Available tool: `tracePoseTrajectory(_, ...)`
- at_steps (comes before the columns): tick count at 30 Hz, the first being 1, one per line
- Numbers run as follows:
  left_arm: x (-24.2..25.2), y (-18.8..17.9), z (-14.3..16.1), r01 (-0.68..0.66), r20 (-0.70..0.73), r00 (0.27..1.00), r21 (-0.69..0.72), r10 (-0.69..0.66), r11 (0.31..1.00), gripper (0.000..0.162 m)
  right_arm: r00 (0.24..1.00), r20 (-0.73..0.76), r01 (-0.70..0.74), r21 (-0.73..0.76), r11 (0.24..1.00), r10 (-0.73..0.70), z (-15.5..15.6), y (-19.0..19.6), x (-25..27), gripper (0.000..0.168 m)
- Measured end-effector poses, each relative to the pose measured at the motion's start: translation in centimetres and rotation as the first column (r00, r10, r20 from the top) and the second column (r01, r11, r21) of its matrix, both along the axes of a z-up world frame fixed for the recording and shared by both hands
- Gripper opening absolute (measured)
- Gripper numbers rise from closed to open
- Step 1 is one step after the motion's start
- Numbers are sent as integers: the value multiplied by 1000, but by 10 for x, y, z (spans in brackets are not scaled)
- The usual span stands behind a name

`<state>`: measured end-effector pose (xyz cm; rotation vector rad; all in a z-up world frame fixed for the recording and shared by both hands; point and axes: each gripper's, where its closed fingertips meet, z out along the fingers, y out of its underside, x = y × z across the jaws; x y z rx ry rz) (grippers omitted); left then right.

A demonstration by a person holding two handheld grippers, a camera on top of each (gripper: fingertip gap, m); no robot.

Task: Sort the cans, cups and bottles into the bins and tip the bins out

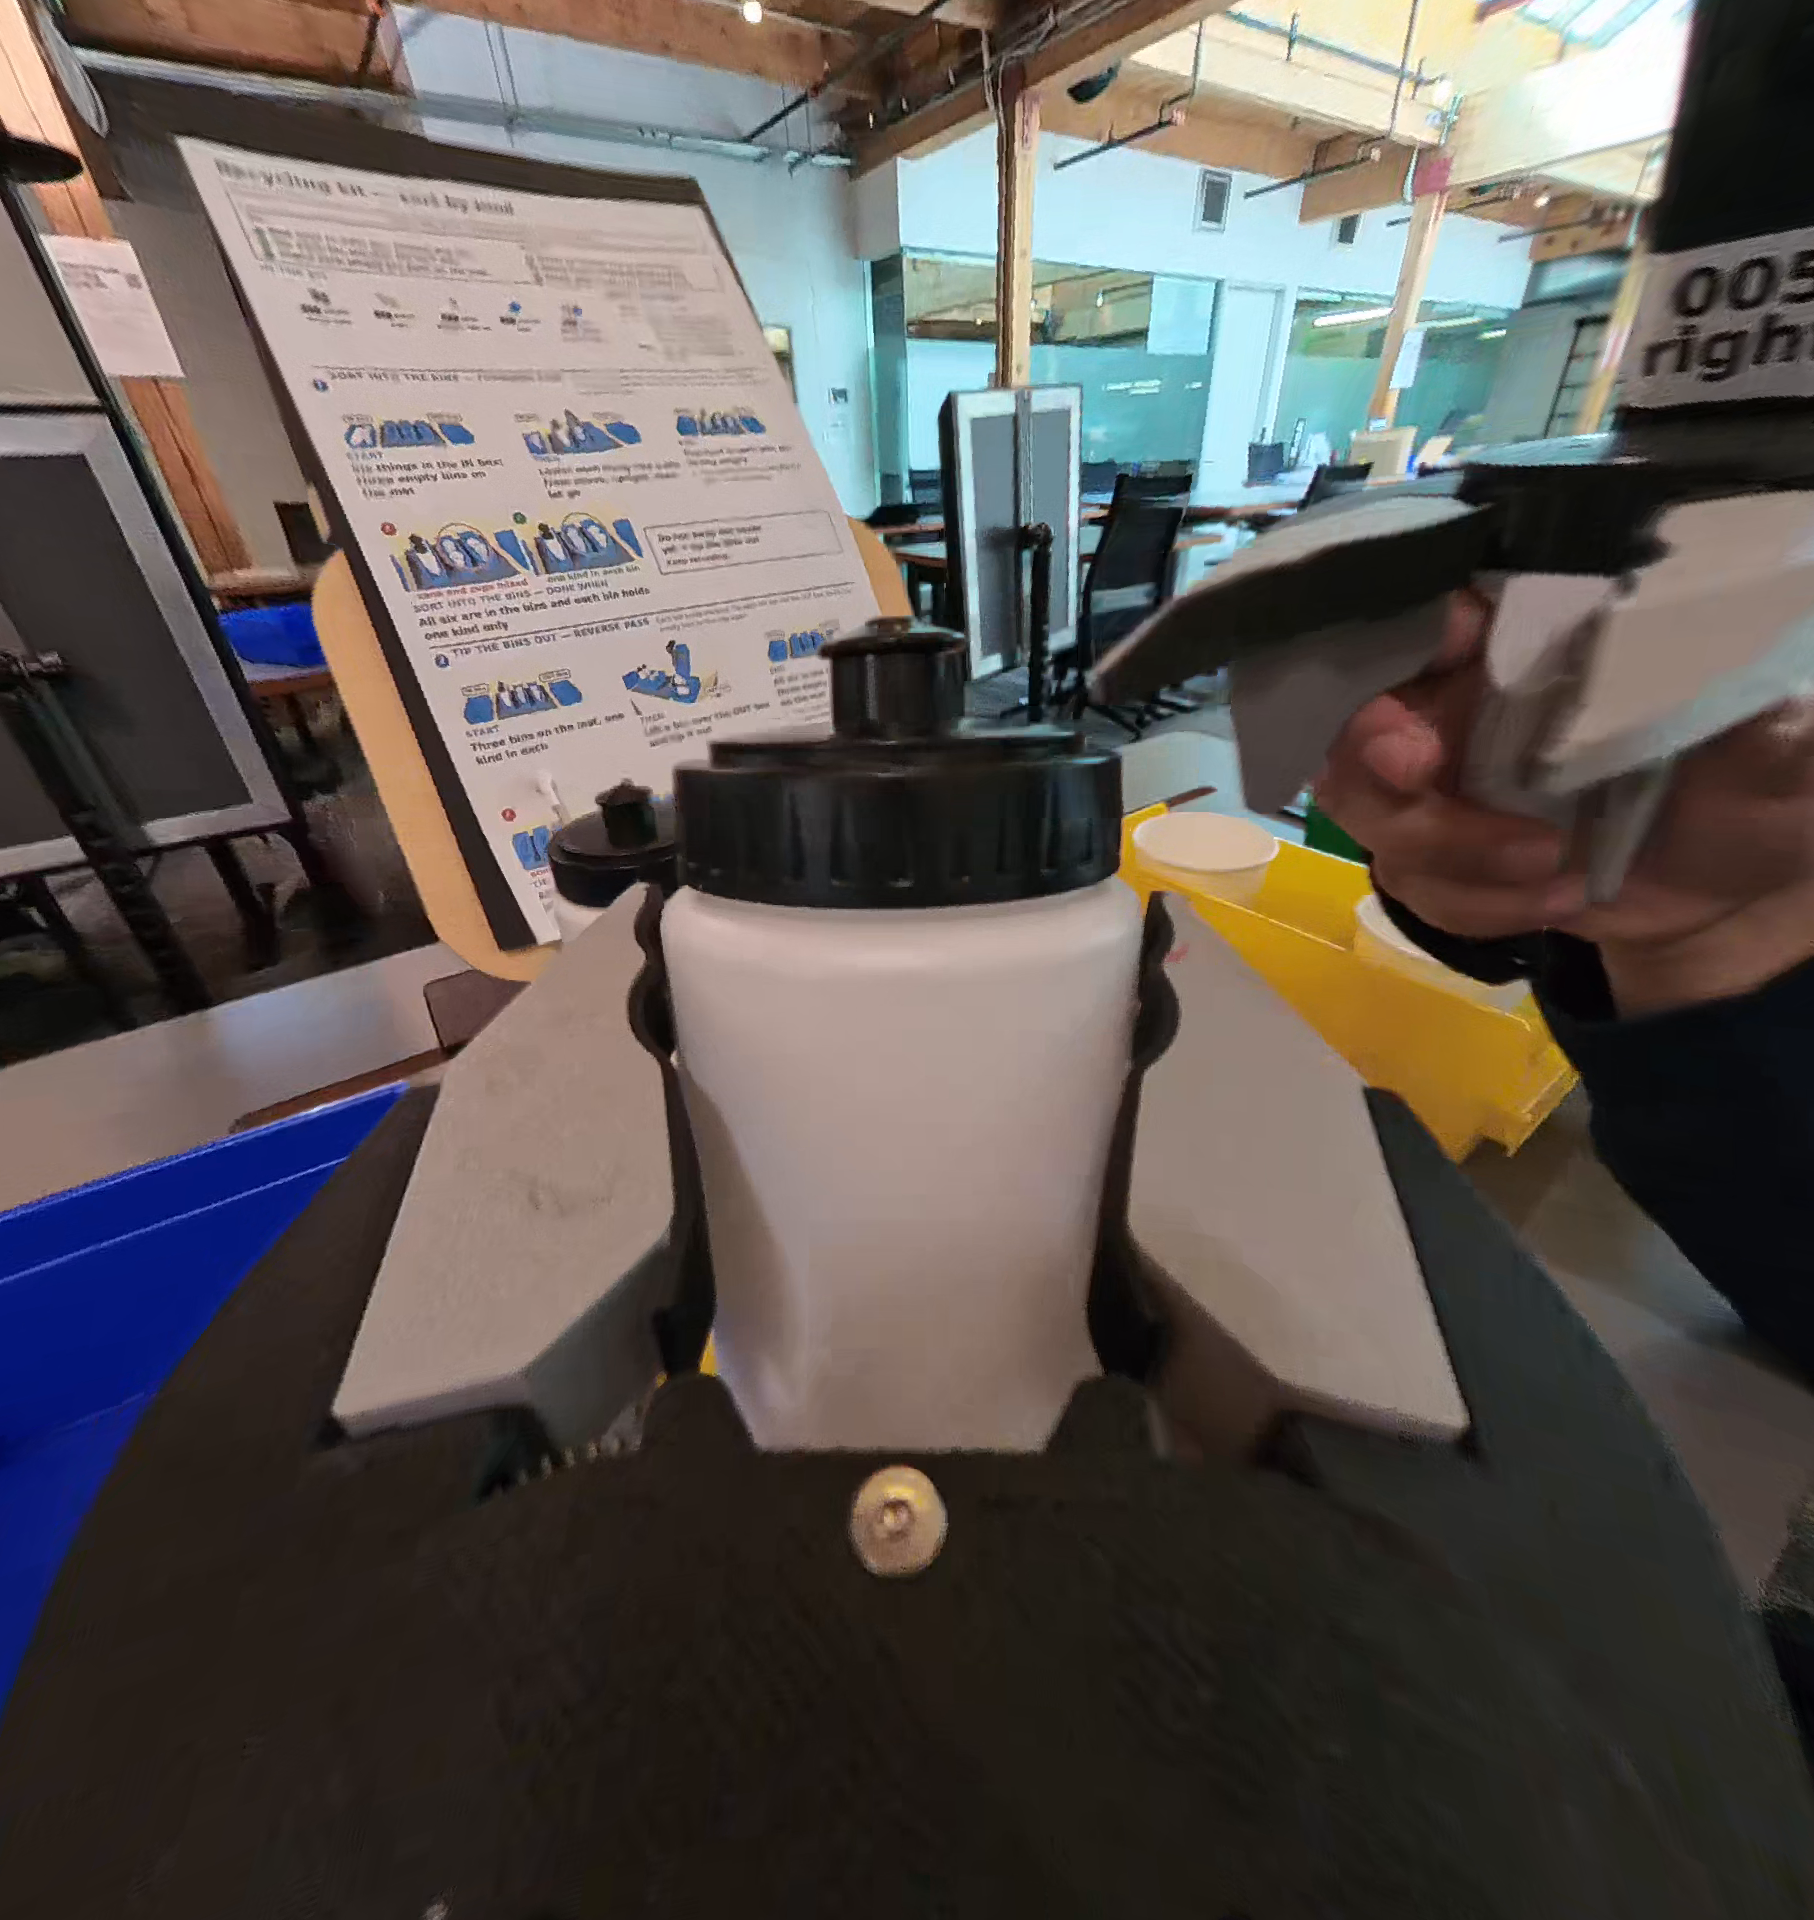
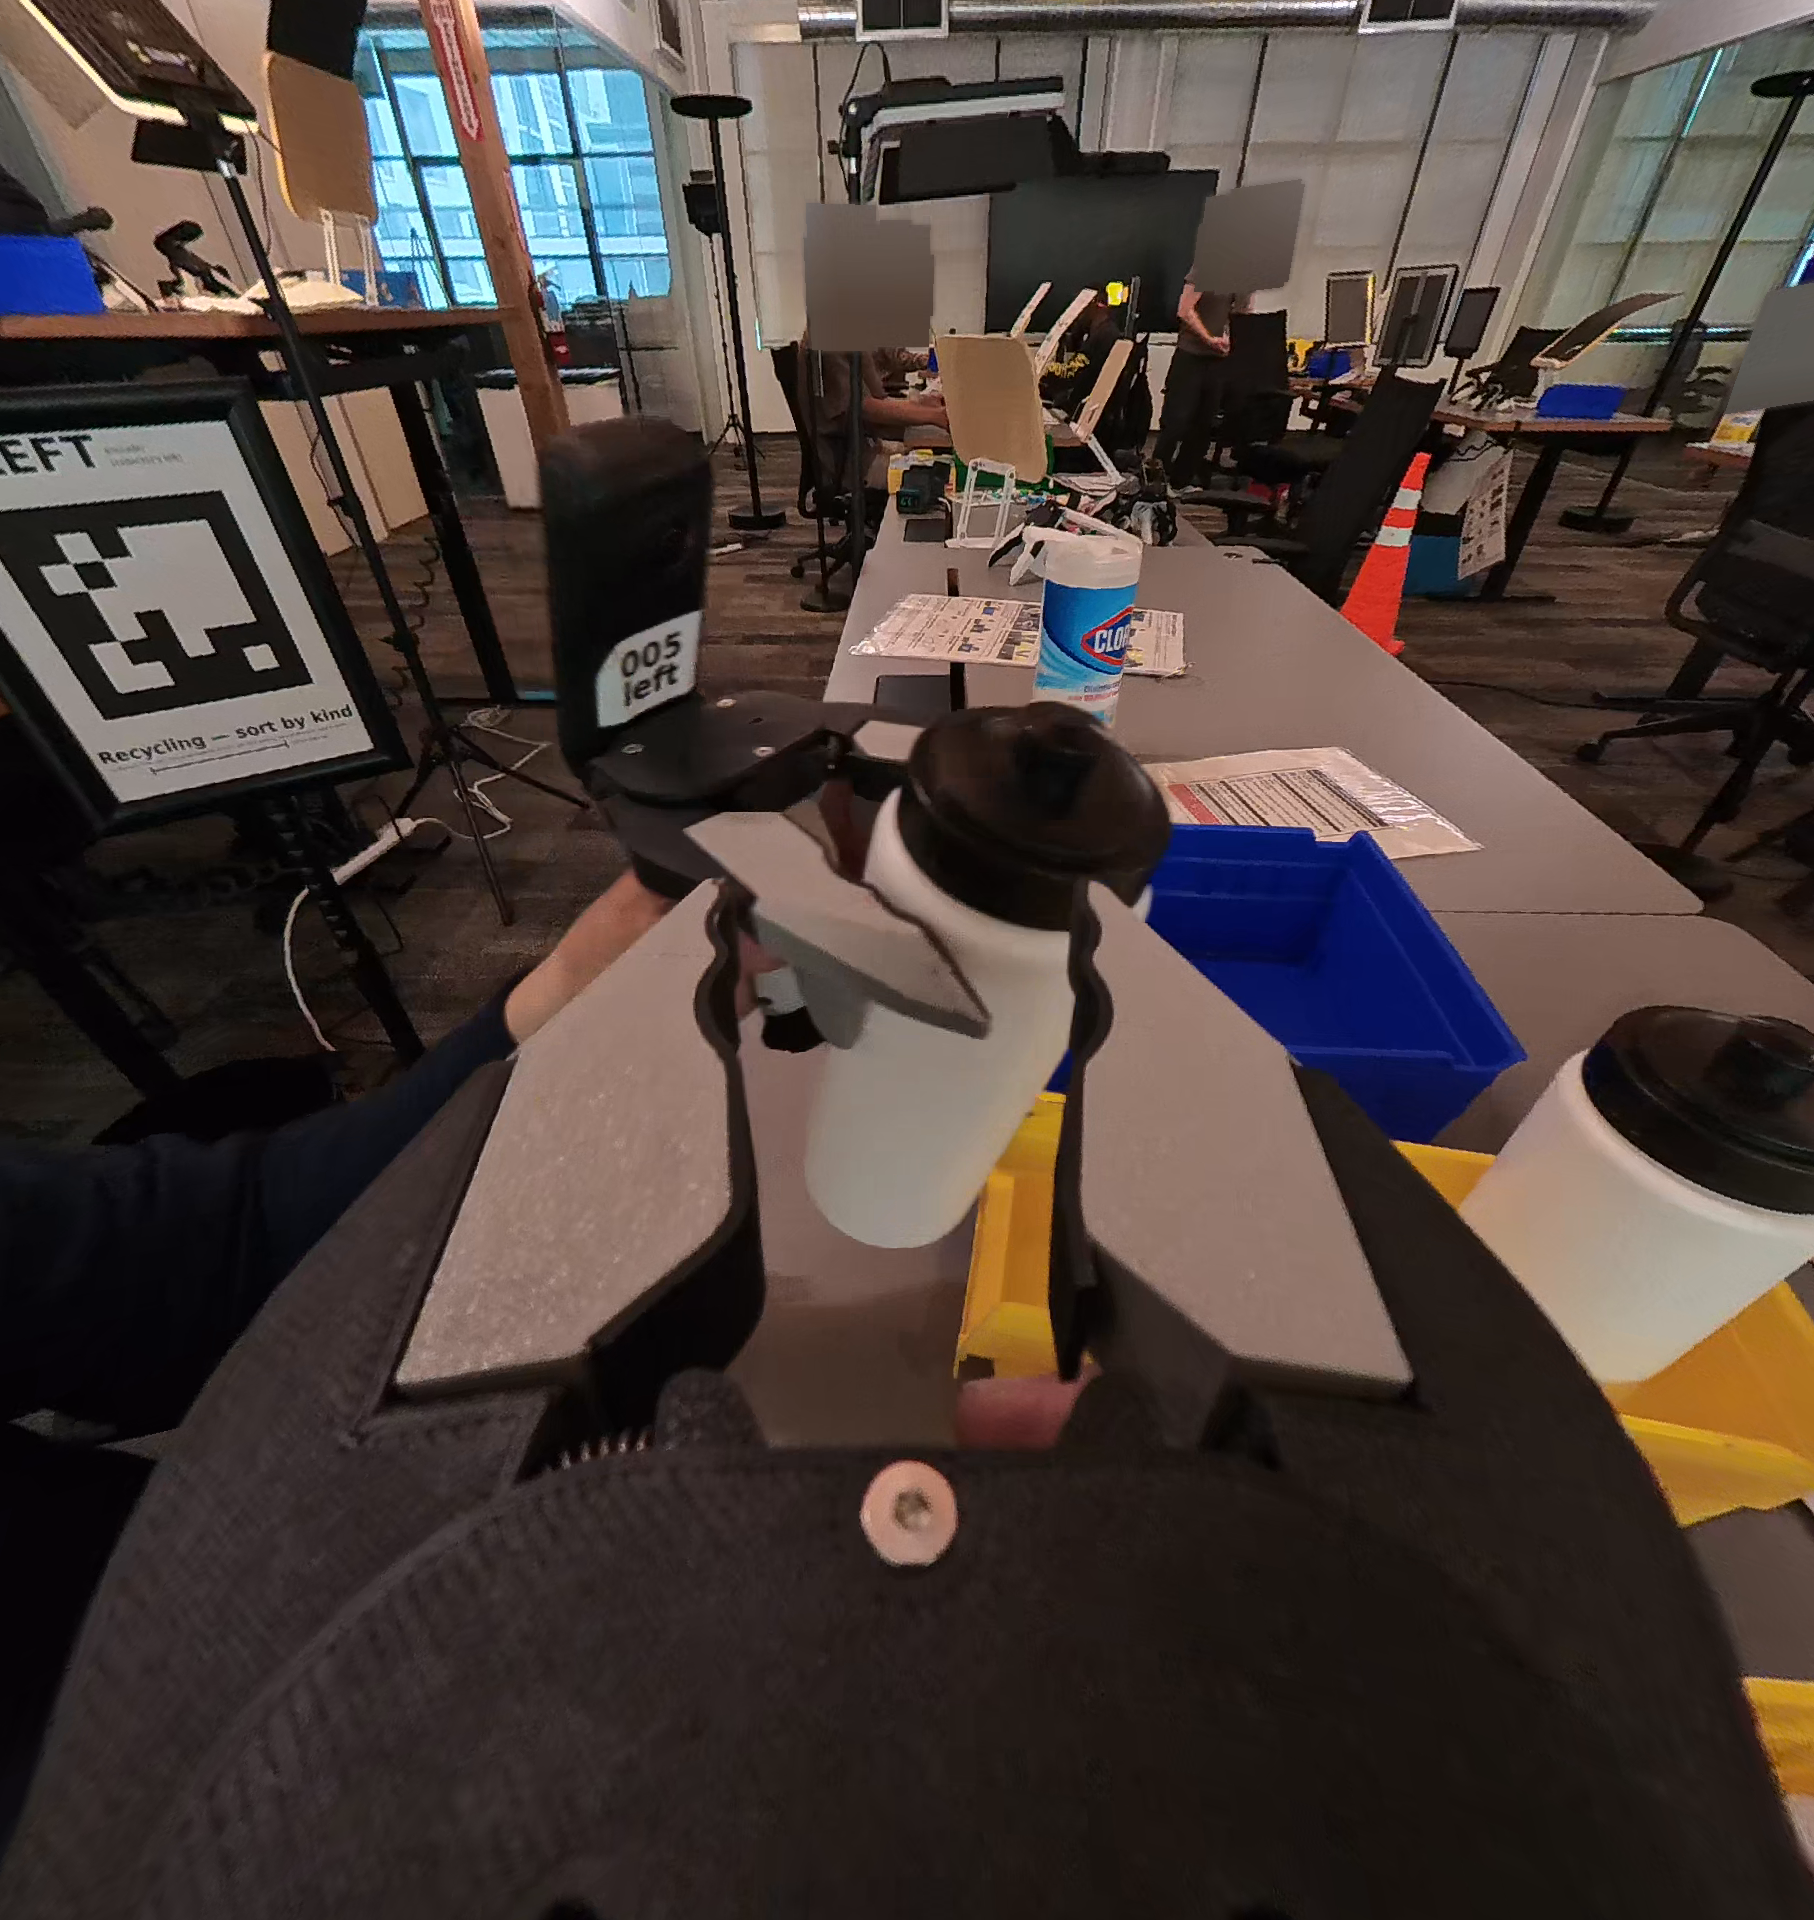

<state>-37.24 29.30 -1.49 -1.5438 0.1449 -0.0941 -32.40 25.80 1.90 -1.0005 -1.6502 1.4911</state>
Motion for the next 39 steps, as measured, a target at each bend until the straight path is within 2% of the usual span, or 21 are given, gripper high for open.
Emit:
tracePoseTrajectory(6, -39, 52, -3, -31, 80, 996, -66, 36, 997, 89, 1000, -17, 5, 3, 1000, -5, 5, 3, 5, 62)
tracePoseTrajectory(12, -49, 89, -7, -20, 221, 975, 11, 17, 1000, 87, 1000, -27, 4, 0, 1000, -4, 8, 4, 9, 61)
tracePoseTrajectory(15, -49, 98, -27, -41, 219, 975, -29, 46, 999, 85, 999, -35, 5, -2, 1000, -5, 11, 6, 12, 61)
tracePoseTrajectory(19, -44, 92, -51, -50, 179, 982, -84, 65, 995, 85, 999, -50, 9, 0, 1000, -9, 15, 9, 16, 61)
tracePoseTrajectory(23, -40, 80, -60, -53, 181, 981, -96, 69, 994, 86, 998, -58, 4, -11, 1000, -5, 18, 10, 18, 61)
tracePoseTrajectory(29, -34, 62, -86, -100, 97, 989, -141, 114, 985, 86, 998, -58, 2, 11, 1000, -1, 17, 4, 19, 61)
tracePoseTrajectory(34, -33, 46, -86, -124, 84, 987, -117, 135, 985, 86, 999, -50, 3, 15, 1000, -2, 14, 3, 17, 61)
tracePoseTrajectory(39, -28, 35, -72, -108, 108, 987, -64, 115, 992, 90, 1000, -30, 4, 19, 1000, -3, 9, 2, 14, 63)
